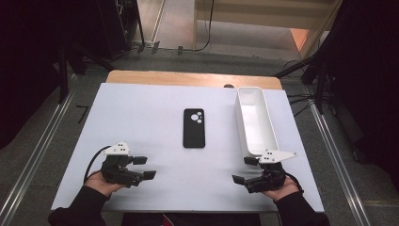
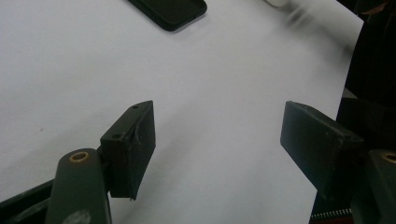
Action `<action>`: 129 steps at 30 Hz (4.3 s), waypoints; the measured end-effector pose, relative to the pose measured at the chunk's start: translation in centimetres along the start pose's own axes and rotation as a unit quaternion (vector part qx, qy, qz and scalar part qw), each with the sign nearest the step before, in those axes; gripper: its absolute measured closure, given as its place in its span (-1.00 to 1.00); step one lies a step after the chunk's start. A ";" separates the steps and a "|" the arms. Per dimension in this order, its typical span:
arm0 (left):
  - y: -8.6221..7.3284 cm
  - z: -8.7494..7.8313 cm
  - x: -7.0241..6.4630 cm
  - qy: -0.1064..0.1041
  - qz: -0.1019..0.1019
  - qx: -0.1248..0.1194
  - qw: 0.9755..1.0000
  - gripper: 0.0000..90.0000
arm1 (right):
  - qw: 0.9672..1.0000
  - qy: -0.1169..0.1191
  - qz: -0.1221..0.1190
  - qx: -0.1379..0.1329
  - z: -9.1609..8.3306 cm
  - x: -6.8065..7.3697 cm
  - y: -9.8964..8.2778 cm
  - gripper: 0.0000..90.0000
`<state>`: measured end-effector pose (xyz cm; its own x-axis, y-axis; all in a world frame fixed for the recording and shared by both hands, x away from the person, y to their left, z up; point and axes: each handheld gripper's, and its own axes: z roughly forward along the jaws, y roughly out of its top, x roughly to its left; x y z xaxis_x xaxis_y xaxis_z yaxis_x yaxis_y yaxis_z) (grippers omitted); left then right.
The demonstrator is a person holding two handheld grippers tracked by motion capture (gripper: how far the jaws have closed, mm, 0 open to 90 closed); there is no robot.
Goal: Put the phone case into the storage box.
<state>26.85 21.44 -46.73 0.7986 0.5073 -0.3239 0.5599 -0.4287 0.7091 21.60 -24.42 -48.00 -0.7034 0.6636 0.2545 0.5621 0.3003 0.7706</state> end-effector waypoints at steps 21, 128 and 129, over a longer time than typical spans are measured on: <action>0.0 -0.1 0.1 -0.001 -0.006 -0.001 1.000 -0.42 | 1.000 0.007 0.012 -0.010 -0.1 -0.2 0.1 -0.72; 10.9 5.7 2.8 0.013 -0.003 0.006 1.000 -0.50 | 1.000 0.002 0.017 -0.002 0.1 -0.3 0.0 -0.72; 11.3 6.1 2.9 0.015 0.000 0.007 1.000 -0.50 | 1.000 0.002 0.017 -0.002 0.1 -0.4 0.0 -0.72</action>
<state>36.82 13.52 -43.44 0.7922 0.5289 -0.3044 0.5624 -0.4391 0.7007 21.89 -24.62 -48.11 -0.6854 0.6711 0.2827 0.5842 0.2751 0.7635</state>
